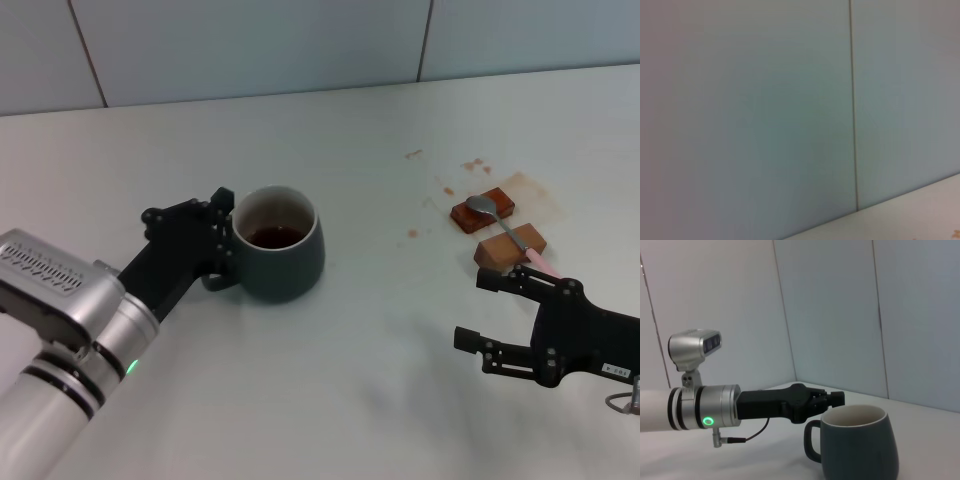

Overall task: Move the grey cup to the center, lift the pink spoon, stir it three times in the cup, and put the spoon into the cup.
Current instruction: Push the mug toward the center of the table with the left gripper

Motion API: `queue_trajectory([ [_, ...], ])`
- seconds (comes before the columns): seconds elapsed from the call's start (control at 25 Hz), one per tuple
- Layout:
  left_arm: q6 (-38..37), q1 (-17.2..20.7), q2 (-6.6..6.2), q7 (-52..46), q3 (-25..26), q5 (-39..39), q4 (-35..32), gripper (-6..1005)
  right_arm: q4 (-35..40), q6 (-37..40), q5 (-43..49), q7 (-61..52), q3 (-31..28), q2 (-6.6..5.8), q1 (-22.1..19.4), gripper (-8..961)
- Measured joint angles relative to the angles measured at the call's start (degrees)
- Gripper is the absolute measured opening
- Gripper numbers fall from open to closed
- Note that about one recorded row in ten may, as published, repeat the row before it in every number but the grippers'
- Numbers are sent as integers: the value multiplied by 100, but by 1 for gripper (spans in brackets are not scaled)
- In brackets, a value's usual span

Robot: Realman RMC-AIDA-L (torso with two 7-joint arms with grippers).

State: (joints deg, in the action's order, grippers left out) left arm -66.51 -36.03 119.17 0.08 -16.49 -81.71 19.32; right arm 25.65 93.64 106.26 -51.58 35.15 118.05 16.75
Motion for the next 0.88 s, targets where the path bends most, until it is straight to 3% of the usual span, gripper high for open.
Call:
queue_trajectory([
  [0.4,328,-392,0,299,353,-146,476,0,-5,14,0,0,0,-8,-13,818],
  [0.48,384,-299,-1,256,981,-871,531,0,-8,14,0,0,0,-7,-22,818],
  [0.56,312,-238,-3,218,1168,-1160,558,0,-15,14,0,0,0,-5,-23,818],
  [0.64,-87,-70,-40,-107,1579,-1998,561,0,-15,14,0,0,0,-2,-23,818],
  [0.76,-632,28,-76,-732,1747,-2695,246,0,-16,14,0,0,-42,15,-23,818],
  [0.8,-1102,66,-87,-1429,1774,-3105,-267,0,-16,14,0,0,-59,24,-23,818],
  [0.84,-1102,66,-87,-1429,1774,-3105,-267,0,-16,15,0,0,-71,30,-21,818],
  [0.88,-1538,97,-90,-2265,1754,-3383,-971,0,-15,14,0,0,-83,33,-21,818],
])
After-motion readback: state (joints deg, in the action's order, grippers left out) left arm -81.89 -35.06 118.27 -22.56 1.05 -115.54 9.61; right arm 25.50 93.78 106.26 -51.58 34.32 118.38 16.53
